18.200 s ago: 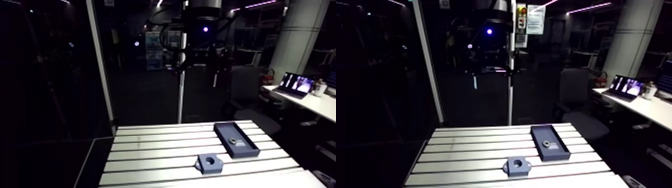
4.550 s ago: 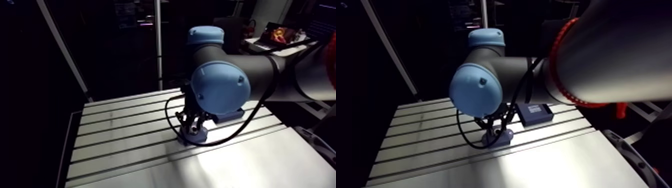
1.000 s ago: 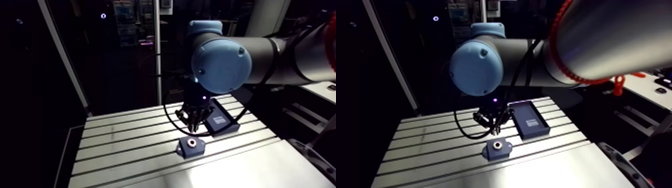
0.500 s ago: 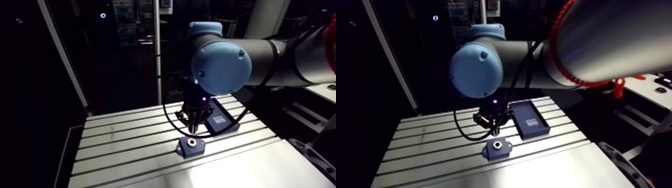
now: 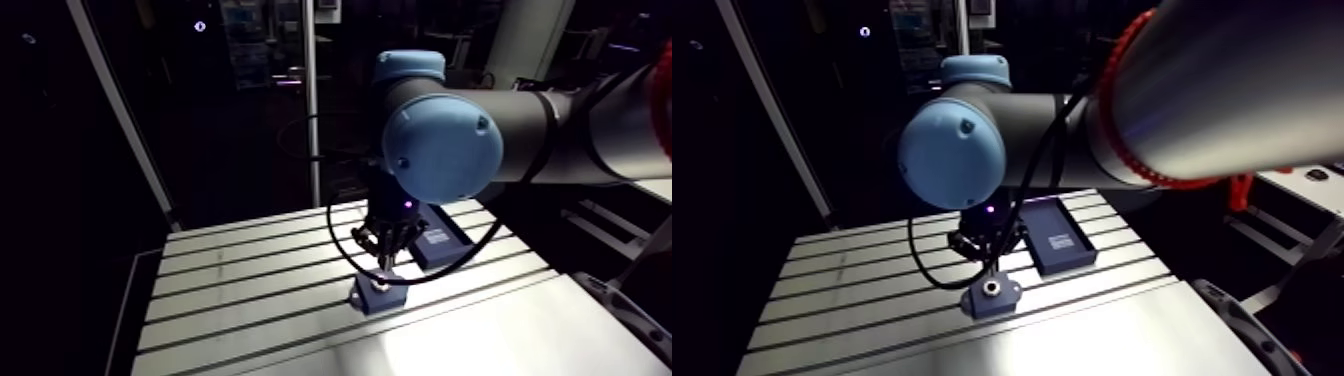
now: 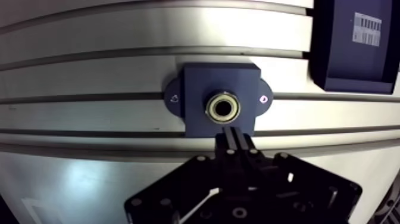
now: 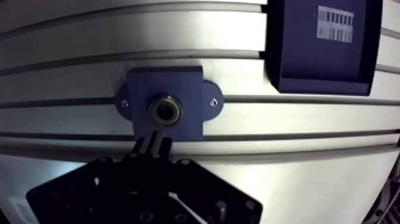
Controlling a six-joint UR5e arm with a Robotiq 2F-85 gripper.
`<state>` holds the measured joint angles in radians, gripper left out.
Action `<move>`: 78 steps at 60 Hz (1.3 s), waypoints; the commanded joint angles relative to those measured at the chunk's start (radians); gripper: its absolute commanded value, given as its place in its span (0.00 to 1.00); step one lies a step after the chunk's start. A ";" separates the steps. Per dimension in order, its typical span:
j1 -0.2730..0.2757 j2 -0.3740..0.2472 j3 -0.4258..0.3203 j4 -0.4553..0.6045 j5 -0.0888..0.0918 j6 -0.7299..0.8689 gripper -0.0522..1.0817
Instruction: Pick up the bearing and press it into the housing until flush.
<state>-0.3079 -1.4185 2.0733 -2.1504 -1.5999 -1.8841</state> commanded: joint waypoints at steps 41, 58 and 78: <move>-0.007 0.057 0.015 -0.070 0.011 -0.013 0.91; -0.007 0.062 0.023 -0.072 0.011 -0.013 0.91; -0.007 0.069 0.028 -0.078 0.011 -0.014 0.91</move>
<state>-0.3146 -1.3546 2.0985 -2.2261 -1.5883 -1.8979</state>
